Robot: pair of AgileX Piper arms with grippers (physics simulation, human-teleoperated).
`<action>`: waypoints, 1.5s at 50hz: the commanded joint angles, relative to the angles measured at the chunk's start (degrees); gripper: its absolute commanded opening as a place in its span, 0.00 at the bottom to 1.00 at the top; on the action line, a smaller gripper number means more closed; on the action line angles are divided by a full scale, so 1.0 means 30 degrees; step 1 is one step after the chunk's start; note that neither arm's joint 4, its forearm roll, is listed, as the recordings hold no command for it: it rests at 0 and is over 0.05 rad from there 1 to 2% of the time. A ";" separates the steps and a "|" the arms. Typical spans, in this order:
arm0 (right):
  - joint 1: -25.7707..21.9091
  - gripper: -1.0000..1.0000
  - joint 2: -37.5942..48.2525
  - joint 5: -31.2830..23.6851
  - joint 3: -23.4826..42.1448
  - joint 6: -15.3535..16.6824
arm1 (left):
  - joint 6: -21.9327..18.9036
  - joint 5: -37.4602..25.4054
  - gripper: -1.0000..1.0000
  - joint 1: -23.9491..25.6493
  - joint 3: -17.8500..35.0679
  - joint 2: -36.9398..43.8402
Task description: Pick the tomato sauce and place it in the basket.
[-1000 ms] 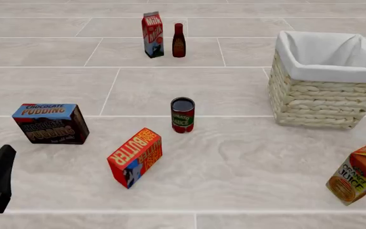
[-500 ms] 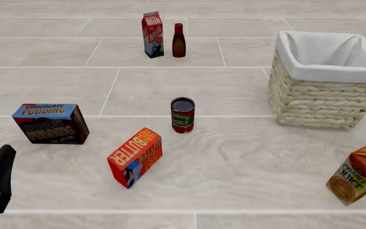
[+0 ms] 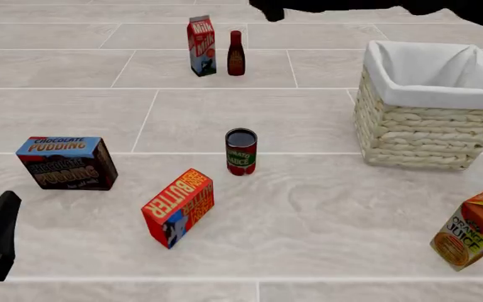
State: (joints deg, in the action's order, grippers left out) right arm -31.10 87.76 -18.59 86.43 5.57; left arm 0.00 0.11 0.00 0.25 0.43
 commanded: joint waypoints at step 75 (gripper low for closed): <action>-0.1066 1.00 0.5181 0.2495 -0.2036 -0.0206 | 0.0000 0.0000 1.00 0.0000 0.0000 0.0000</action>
State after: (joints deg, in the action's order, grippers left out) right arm -34.29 101.72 -11.80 80.46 5.29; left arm 0.00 0.11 0.00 0.25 0.43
